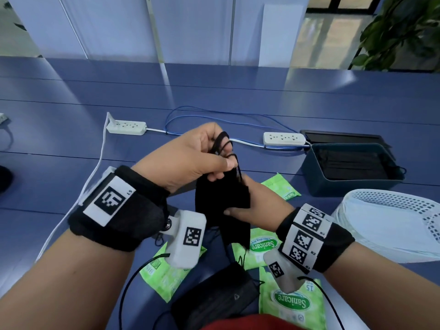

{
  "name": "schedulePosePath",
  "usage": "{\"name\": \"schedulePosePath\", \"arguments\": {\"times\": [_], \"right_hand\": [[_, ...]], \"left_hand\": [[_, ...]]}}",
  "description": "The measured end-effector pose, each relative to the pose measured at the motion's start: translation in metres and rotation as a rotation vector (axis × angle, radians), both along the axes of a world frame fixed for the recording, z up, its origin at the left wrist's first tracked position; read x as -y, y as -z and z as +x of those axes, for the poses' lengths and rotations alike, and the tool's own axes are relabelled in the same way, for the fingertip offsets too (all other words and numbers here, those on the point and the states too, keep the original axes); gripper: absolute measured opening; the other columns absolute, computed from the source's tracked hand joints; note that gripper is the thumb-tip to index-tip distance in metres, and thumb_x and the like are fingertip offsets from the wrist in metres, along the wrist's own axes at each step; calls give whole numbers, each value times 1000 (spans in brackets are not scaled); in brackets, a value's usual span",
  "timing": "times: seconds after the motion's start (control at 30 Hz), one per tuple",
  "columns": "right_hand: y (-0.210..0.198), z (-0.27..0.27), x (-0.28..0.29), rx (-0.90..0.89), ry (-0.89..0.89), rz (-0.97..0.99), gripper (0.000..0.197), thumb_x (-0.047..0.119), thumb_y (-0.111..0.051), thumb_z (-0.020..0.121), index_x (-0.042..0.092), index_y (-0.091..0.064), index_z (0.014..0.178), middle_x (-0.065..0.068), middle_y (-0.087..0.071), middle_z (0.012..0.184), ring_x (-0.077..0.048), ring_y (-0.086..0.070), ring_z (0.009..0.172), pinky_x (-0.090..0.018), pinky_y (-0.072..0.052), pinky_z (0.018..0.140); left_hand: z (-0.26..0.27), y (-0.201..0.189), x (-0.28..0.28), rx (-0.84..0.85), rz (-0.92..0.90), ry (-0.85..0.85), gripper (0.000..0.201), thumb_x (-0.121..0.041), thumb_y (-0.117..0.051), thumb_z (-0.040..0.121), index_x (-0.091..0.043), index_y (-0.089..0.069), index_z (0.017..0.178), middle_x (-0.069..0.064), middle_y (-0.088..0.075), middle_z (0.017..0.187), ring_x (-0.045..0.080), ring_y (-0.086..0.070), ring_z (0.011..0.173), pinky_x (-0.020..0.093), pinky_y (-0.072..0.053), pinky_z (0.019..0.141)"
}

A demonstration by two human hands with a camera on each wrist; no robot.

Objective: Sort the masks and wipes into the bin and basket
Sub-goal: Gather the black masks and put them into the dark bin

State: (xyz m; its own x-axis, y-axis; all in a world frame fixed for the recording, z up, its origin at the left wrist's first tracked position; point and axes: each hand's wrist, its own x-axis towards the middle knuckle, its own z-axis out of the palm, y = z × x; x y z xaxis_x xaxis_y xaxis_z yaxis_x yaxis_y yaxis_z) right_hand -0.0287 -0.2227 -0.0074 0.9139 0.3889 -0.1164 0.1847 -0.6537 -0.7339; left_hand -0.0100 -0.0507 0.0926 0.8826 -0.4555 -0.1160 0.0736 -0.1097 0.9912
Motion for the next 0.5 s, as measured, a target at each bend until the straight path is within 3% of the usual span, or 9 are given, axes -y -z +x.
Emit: {"name": "schedulePosePath", "arguments": {"times": [0.1,0.2,0.27,0.33,0.5], "right_hand": [[13,3,7,-10,48,-120,30,24,-63,86,17,-58,115,-1,-66,102,-19,-61,97,-31,-46,83],[34,4,21,-132,132,-118,11,22,-63,85,13,-59,91,-2,-61,83,-24,-60,83,-36,-48,77],[47,0,26,-267,118,-158,13,26,-63,85,21,-55,94,-1,-65,87,-19,-63,82,-36,-51,78],[57,-7,27,-357,34,-325,23,37,-64,84,26,-51,98,4,-62,92,-14,-60,84,-31,-50,78],[71,-16,19,-445,-194,-762,39,51,-65,79,16,-49,79,-1,-50,78,-18,-48,71,-29,-34,62]], "left_hand": [[6,-9,-16,59,37,-121,28,-7,-62,62,-15,-44,83,0,-57,68,4,-50,43,15,-38,43],[11,-11,-33,23,-23,-292,34,-8,-61,60,-18,-42,87,2,-57,70,5,-48,40,16,-36,42],[11,-8,-41,18,-28,-363,36,-9,-60,61,-19,-42,90,2,-57,72,5,-49,41,15,-36,42],[8,-1,-47,8,-10,-378,37,-9,-60,61,-21,-44,93,1,-58,72,5,-50,44,15,-38,44],[-4,21,-64,-52,26,-344,32,-10,-61,63,-20,-52,92,1,-55,70,4,-52,47,14,-40,45]]}}
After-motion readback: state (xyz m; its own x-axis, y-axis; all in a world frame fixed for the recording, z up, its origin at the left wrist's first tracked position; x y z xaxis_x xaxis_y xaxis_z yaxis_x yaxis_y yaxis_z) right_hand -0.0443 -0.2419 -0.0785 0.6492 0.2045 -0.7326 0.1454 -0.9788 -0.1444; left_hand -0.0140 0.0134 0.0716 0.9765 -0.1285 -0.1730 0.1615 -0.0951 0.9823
